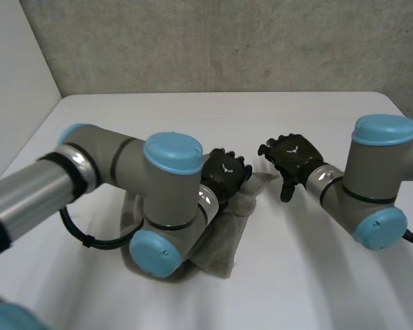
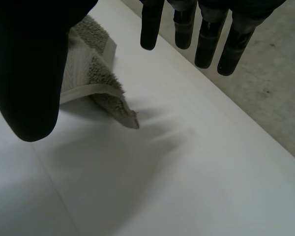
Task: Fold the towel.
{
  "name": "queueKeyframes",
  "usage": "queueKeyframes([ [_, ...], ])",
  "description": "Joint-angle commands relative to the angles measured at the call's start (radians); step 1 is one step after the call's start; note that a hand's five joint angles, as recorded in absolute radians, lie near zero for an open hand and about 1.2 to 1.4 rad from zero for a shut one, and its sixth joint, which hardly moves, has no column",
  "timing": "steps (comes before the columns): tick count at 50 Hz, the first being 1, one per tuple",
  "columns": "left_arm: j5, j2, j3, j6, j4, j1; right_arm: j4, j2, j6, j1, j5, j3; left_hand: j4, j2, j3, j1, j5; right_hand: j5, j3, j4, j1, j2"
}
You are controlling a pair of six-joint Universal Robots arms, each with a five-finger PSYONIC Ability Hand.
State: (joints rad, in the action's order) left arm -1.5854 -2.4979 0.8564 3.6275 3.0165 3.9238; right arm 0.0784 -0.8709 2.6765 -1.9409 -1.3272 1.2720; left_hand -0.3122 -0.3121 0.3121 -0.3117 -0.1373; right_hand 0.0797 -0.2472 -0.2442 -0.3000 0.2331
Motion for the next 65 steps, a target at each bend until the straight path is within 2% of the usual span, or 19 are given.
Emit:
queueKeyframes([
  [1, -0.008, -0.104, -0.103, 0.098, -0.054, 0.005, 0.004, 0.095, 0.013, -0.01, 0.028, -0.075, -0.066, -0.066, 0.066, -0.066, -0.066, 0.121, -0.128, -0.131, -0.075, 0.142],
  [4, -0.01, -0.107, -0.1, 0.105, -0.067, 0.008, 0.008, 0.124, 0.011, -0.021, 0.028, -0.101, -0.142, -0.142, 0.142, -0.142, -0.142, 0.183, -0.19, -0.193, -0.137, 0.204],
  [6, -0.013, -0.107, -0.099, 0.105, -0.074, 0.008, 0.008, 0.136, 0.013, -0.021, 0.028, -0.109, -0.245, -0.245, 0.245, -0.245, -0.245, 0.242, -0.249, -0.252, -0.196, 0.263],
  [8, -0.019, -0.101, -0.099, 0.102, -0.084, 0.009, 0.008, 0.147, 0.013, -0.021, 0.028, -0.117, -0.479, -0.479, 0.479, -0.479, -0.479, 0.33, -0.337, -0.34, -0.284, 0.351],
  [13, -0.06, -0.085, -0.099, 0.099, -0.08, 0.011, 0.008, 0.15, 0.014, -0.029, 0.028, -0.118, -0.667, -0.667, 0.667, -0.668, -0.668, 0.356, -0.363, -0.366, -0.31, 0.377],
  [20, -0.125, -0.052, -0.085, 0.094, -0.079, 0.014, 0.006, 0.142, 0.016, -0.035, 0.025, -0.115, -0.635, -0.635, 0.635, -0.636, -0.636, 0.336, -0.343, -0.346, -0.29, 0.357],
  [22, -0.123, -0.032, -0.054, 0.094, -0.077, 0.014, 0.004, 0.13, 0.038, -0.035, 0.025, -0.111, -0.413, -0.414, 0.414, -0.414, -0.414, 0.283, -0.29, -0.293, -0.237, 0.304],
  [26, -0.123, -0.012, -0.011, 0.097, -0.074, 0.014, 0.0, 0.115, 0.086, -0.035, 0.025, -0.109, -0.327, -0.327, 0.327, -0.328, -0.327, 0.16, -0.167, -0.17, -0.114, 0.181],
  [28, -0.123, 0.005, 0.019, 0.097, -0.067, 0.012, -0.005, 0.099, 0.126, -0.033, 0.026, -0.106, -0.204, -0.205, 0.205, -0.205, -0.205, 0.098, -0.105, -0.108, -0.052, 0.119],
  [36, -0.125, 0.021, 0.058, 0.099, -0.053, 0.014, -0.002, 0.073, 0.154, -0.033, 0.051, -0.094, -0.195, -0.195, 0.195, -0.195, -0.195, 0.107, -0.114, -0.117, -0.061, 0.128],
  [49, -0.125, 0.004, 0.061, 0.1, -0.022, 0.023, 0.006, 0.147, 0.149, -0.052, 0.052, -0.118, -0.198, -0.198, 0.198, -0.198, -0.198, 0.154, -0.161, -0.164, -0.108, 0.175],
  [50, -0.125, 0.004, 0.061, 0.102, -0.022, 0.023, 0.006, 0.153, 0.149, -0.052, 0.052, -0.12, -0.288, -0.288, 0.288, -0.288, -0.288, 0.209, -0.216, -0.219, -0.163, 0.23],
  [51, -0.125, 0.004, 0.061, 0.102, -0.019, 0.023, 0.006, 0.161, 0.149, -0.052, 0.052, -0.122, -0.504, -0.504, 0.504, -0.504, -0.504, 0.282, -0.289, -0.292, -0.236, 0.303],
  [52, -0.125, 0.004, 0.061, 0.102, -0.019, 0.023, 0.006, 0.161, 0.149, -0.052, 0.052, -0.122, -0.506, -0.506, 0.506, -0.507, -0.506, 0.283, -0.29, -0.293, -0.237, 0.304],
  [54, -0.125, 0.005, 0.059, 0.102, -0.004, 0.023, 0.006, 0.165, 0.152, -0.056, 0.052, -0.128, -0.728, -0.728, 0.728, -0.729, -0.729, 0.467, -0.474, -0.477, -0.421, 0.488],
  [55, -0.125, 0.005, 0.059, 0.102, -0.004, 0.023, 0.006, 0.165, 0.152, -0.056, 0.052, -0.128, -0.729, -0.729, 0.729, -0.73, -0.73, 0.468, -0.475, -0.478, -0.422, 0.489],
  [56, -0.125, 0.007, 0.058, 0.105, 0.01, 0.023, 0.006, 0.165, 0.155, -0.056, 0.052, -0.132, -0.886, -0.886, 0.886, -0.887, -0.886, 0.721, -0.728, -0.731, -0.675, 0.742],
  [57, -0.125, 0.013, 0.053, 0.105, 0.027, 0.023, 0.006, 0.164, 0.16, -0.056, 0.052, -0.138, -1.021, -1.022, 1.022, -1.022, -1.022, 1.118, -1.126, -1.129, -1.073, 1.14],
  [65, -0.127, 0.118, -0.028, 0.102, 0.16, 0.045, 0.032, 0.098, 0.267, -0.055, 0.034, -0.233, -1.084, -1.084, 1.084, -1.085, -1.084, 1.142, -1.149, -1.152, -1.096, 1.163],
])
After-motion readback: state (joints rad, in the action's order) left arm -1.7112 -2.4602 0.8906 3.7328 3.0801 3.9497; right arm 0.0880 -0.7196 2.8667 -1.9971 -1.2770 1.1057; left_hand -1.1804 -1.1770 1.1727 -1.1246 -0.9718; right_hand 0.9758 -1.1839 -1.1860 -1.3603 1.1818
